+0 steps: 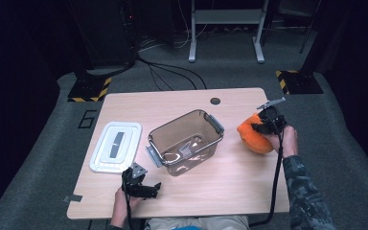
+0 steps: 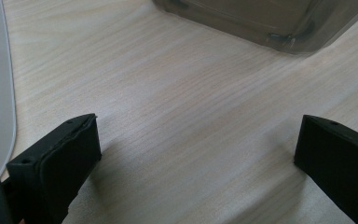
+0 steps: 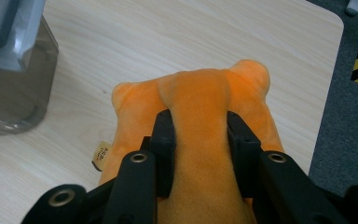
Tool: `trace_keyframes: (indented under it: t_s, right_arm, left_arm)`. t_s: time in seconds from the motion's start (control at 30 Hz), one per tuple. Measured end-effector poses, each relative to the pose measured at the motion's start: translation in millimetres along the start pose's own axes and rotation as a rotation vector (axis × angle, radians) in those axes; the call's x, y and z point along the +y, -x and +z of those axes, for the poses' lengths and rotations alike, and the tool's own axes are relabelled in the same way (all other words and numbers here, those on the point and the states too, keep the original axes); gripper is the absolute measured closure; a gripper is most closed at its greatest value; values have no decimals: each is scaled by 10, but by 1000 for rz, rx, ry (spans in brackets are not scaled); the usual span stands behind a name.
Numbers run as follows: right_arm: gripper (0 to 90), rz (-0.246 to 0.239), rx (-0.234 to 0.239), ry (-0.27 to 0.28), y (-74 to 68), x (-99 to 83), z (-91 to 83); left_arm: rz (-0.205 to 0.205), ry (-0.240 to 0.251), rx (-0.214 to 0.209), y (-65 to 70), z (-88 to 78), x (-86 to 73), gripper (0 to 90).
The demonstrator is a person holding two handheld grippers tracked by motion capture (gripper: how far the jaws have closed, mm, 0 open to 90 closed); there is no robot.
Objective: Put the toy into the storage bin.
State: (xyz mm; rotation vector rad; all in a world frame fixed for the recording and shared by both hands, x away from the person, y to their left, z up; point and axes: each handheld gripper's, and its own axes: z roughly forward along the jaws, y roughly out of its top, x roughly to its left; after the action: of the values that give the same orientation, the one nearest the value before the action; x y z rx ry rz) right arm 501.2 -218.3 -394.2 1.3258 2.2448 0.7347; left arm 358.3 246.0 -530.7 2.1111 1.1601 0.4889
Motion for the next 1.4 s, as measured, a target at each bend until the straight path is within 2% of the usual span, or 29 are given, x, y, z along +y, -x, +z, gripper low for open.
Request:
trace_keyframes:
  t_s: [0.43, 0.83, 1.03, 1.4]
  right_arm:
    - [682, 21, 3, 26, -53, 235, -40]
    - [680, 37, 1, 48, -118, 476, 10]
    - [681, 34, -1, 65, -195, 598, -31]
    - [681, 45, 25, 106, -303, 771, -165]
  left_arm:
    - [0, 0, 0, 0, 0, 0, 1]
    - [0, 0, 0, 0, 0, 0, 1]
    - [0, 0, 0, 0, 0, 0, 1]
    - [0, 0, 0, 0, 0, 0, 1]
